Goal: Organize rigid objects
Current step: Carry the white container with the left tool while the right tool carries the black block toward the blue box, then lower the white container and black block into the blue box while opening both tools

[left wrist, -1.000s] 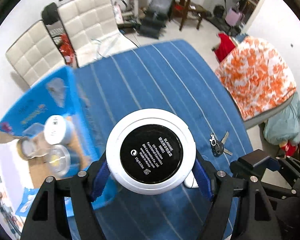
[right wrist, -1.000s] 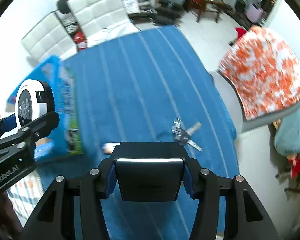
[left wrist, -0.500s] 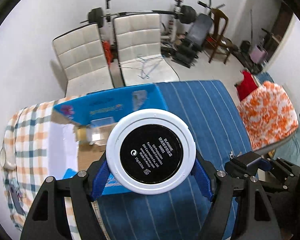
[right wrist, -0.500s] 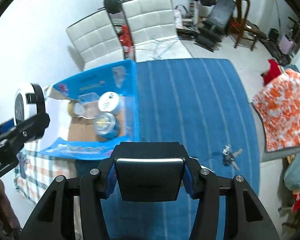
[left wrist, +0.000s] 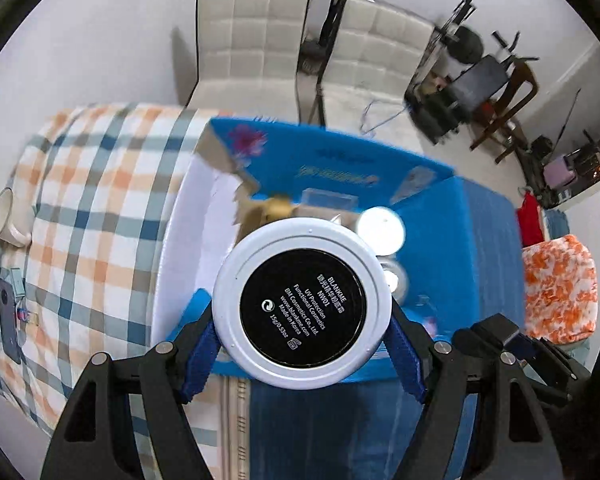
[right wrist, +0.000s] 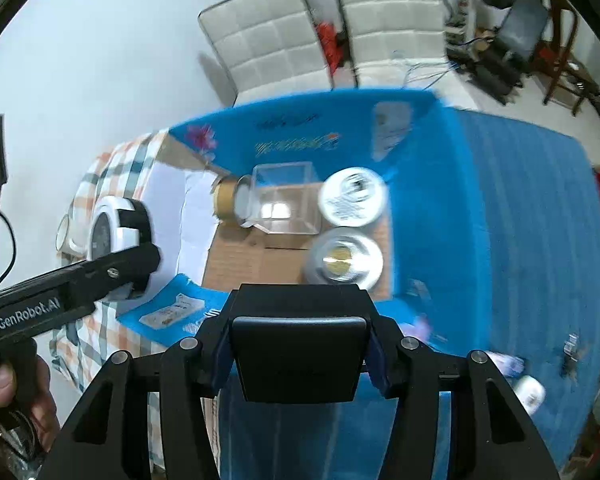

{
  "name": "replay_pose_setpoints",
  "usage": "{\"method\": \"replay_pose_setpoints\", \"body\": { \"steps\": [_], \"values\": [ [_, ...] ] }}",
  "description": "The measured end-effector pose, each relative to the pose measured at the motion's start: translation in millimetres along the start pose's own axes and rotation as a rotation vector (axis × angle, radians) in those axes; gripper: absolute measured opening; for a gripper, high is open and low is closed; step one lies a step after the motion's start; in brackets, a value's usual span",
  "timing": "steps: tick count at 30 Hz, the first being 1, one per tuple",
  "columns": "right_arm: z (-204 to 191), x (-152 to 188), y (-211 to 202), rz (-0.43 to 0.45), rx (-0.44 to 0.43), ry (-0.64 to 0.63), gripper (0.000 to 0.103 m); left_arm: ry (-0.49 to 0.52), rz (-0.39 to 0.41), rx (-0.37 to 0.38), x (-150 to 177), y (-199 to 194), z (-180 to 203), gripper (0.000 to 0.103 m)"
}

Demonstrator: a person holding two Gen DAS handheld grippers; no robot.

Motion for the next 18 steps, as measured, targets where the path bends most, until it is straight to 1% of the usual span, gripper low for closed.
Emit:
{"method": "replay_pose_setpoints", "body": {
  "steps": [3, 5, 8, 12, 15, 16, 18],
  "values": [
    [-10, -6, 36, -0.043, -0.031, -0.006, 0.056, -0.025, -0.068, 0.009, -7, 29, -18, 0.073],
    [-16, -7, 56, -0.069, -0.029, -0.008, 0.056, -0.030, -0.108, 0.024, -10, 44, -26, 0.073],
    [-21, -7, 81, -0.098, -0.023, -0.011, 0.056, -0.045, -0.189, 0.042, -13, 74, -36, 0.073],
    [-26, -7, 104, -0.132, -0.020, -0.015, 0.056, -0.071, -0.270, 0.060, -15, 105, -49, 0.073],
    [-25, -8, 119, -0.160, -0.017, -0.003, 0.056, -0.044, -0.321, 0.080, -18, 120, -47, 0.073],
    [-25, -9, 123, -0.166, -0.015, 0.000, 0.056, -0.032, -0.333, 0.078, -19, 122, -44, 0.073],
    [-25, -11, 129, -0.177, -0.005, -0.002, 0.057, -0.002, -0.361, 0.049, -20, 131, -42, 0.073]
  ]
}}
Point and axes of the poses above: each gripper's, at about its wrist camera, not at the fingertips, and y roughly the way its jaws point, z to its right, x to its underside, the point moved 1 cm from there along y, roughly the way its jaws point, and after that the axes turned 3 degrees about x, right-handed, at the moved point
